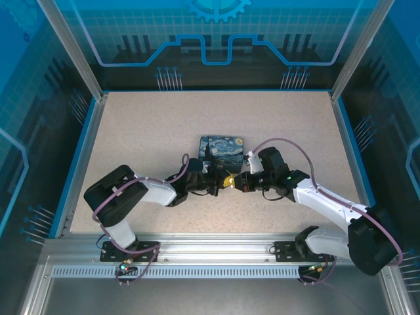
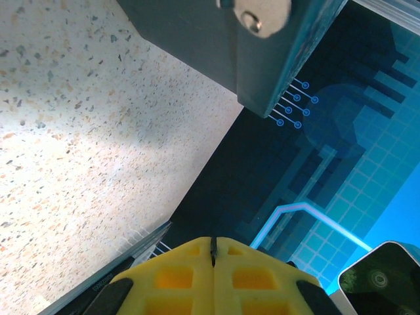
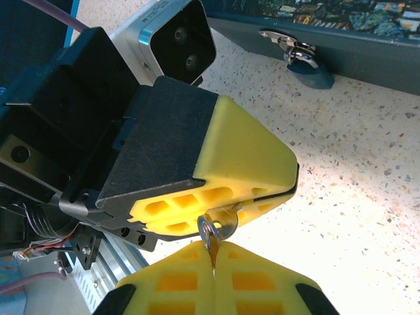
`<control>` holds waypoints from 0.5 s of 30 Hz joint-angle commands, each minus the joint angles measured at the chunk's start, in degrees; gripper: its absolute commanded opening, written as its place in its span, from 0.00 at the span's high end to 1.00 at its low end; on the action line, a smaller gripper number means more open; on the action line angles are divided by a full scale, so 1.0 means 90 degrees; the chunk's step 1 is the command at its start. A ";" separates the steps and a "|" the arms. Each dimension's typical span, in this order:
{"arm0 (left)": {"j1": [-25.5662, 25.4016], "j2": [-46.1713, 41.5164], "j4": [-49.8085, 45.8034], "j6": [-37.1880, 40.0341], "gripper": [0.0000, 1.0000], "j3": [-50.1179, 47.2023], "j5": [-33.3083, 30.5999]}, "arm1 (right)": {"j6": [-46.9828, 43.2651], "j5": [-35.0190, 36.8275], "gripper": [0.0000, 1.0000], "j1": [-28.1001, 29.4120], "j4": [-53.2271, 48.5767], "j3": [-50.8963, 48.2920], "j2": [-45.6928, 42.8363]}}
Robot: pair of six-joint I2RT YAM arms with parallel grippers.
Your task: Unlock a padlock with a key
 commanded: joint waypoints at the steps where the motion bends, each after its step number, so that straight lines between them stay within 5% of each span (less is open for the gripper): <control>1: -0.0037 -0.0139 0.0207 -0.0018 1.00 -0.0064 -0.0093 | -0.0069 0.0048 1.00 -0.0080 -0.0099 -0.0034 -0.0097; 5: -0.0038 -0.0263 -0.0005 0.0345 1.00 -0.0024 -0.0143 | 0.0016 0.0230 1.00 -0.0135 -0.0257 -0.0149 -0.0383; 6: -0.0024 -0.0344 -0.0165 0.0546 1.00 0.0014 -0.0168 | 0.0056 0.0280 0.93 -0.0169 -0.0297 -0.0206 -0.0494; 8: -0.0028 -0.0612 -0.0743 0.1148 1.00 0.0129 -0.0264 | 0.0203 0.0365 0.59 -0.0278 -0.0364 -0.0363 -0.0803; 12: -0.0021 -0.1353 -0.2223 0.2610 1.00 0.0457 -0.0630 | 0.0379 0.0464 0.08 -0.0461 -0.0627 -0.0470 -0.1359; 13: -0.0017 -0.1545 -0.2626 0.2991 1.00 0.0558 -0.0760 | 0.0376 0.0540 0.00 -0.0483 -0.0746 -0.0429 -0.1492; 15: -0.0018 -0.1892 -0.3153 0.3680 1.00 0.0729 -0.0978 | 0.0445 0.0744 0.00 -0.0488 -0.0937 -0.0358 -0.1739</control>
